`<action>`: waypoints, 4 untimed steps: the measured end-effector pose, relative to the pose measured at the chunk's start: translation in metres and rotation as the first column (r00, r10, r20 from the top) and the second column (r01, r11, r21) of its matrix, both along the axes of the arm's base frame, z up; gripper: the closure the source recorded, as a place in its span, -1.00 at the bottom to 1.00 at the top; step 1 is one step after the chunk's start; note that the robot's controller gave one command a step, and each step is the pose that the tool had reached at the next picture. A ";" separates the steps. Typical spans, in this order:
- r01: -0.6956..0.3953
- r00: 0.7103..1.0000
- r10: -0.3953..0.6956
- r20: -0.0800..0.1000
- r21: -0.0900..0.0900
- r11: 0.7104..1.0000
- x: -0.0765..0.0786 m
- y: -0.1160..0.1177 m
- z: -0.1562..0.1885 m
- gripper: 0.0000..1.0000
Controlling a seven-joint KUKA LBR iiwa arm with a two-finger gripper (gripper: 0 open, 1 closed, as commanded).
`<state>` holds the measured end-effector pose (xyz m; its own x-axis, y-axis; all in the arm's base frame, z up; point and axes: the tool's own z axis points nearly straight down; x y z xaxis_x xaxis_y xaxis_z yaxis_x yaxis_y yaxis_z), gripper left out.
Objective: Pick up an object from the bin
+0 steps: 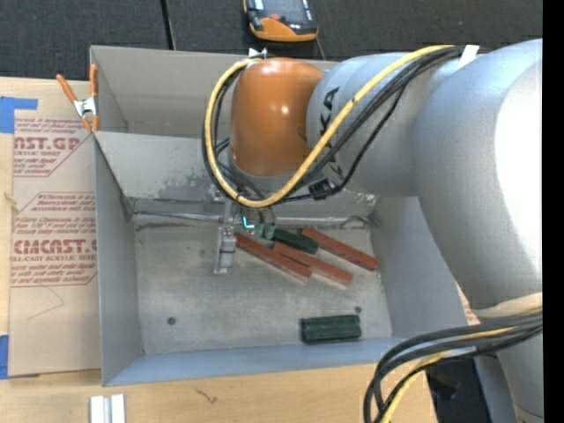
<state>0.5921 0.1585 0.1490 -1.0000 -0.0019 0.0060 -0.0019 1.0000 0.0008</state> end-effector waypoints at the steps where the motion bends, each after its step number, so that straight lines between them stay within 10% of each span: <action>1: 0.002 1.000 -0.002 0.007 0.001 1.000 0.002 -0.001 0.005 -1.00; 2: 0.046 0.999 -0.046 0.009 0.002 0.999 -0.013 -0.075 -0.053 -1.00; 4: 0.216 0.976 -0.216 0.007 0.001 0.976 -0.014 -0.107 -0.051 -1.00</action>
Offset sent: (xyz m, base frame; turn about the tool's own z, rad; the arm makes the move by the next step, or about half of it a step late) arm -0.0191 -0.1105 -0.0790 0.0708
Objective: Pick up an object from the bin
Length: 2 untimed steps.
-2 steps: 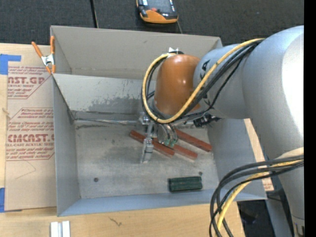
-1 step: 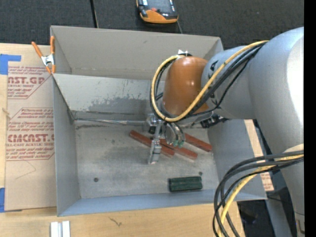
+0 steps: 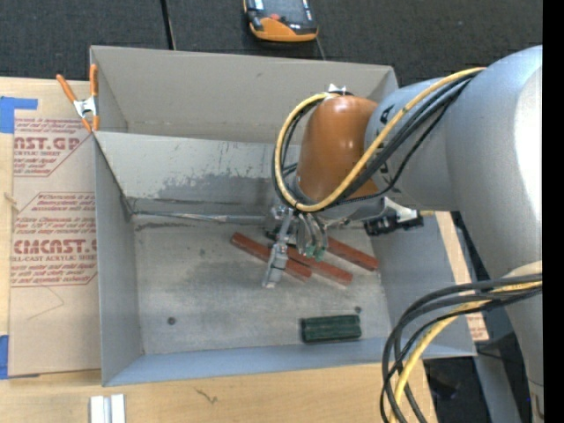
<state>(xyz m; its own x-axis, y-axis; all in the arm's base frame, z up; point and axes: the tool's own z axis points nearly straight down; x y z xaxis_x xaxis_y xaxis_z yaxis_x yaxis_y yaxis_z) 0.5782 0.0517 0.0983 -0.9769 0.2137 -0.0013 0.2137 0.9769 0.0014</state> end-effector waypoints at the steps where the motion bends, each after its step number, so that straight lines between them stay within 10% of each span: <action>1: -0.003 1.000 0.003 0.002 0.000 1.000 0.001 -0.003 -0.011 -1.00; 2: 0.126 0.992 -0.126 0.006 0.002 0.992 -0.007 -0.007 -0.027 1.00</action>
Offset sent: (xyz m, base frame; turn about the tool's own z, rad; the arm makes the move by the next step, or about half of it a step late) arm -0.0090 -0.0078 -0.0283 0.1266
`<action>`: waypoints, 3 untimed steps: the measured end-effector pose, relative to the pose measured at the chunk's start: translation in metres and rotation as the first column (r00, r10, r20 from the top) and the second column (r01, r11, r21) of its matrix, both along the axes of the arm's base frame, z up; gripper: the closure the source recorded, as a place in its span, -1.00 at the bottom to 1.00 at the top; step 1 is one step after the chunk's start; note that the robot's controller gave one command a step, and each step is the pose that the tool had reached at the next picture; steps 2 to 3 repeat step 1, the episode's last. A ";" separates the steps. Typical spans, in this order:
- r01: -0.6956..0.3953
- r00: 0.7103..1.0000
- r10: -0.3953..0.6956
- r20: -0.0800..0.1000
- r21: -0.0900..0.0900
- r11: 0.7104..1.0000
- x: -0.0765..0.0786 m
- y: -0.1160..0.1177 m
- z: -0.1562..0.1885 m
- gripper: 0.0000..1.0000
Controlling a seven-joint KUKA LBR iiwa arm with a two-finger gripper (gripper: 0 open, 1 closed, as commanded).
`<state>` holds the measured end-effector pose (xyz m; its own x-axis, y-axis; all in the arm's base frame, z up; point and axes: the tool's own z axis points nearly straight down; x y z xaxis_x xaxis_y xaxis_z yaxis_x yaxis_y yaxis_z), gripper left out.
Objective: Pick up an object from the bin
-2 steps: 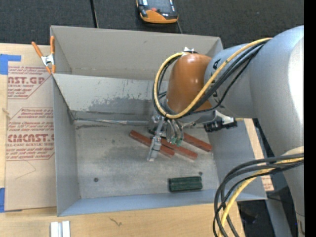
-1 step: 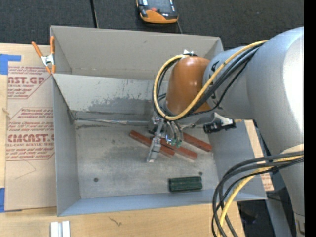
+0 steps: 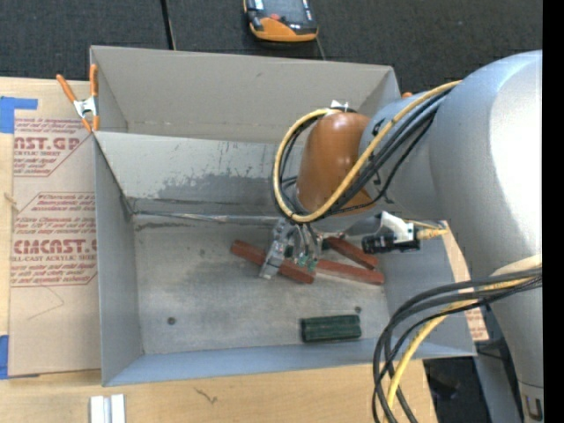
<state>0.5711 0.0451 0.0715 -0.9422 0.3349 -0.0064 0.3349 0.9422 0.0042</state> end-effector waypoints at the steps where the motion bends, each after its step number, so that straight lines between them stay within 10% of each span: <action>1: 0.000 1.000 0.000 0.000 0.000 1.000 0.000 0.000 0.000 1.00; 3: 0.000 1.000 0.000 0.000 0.000 1.000 0.000 0.000 0.000 1.00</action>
Offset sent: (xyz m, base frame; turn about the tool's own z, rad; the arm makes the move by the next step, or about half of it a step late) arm 0.0001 0.0001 0.0564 0.0000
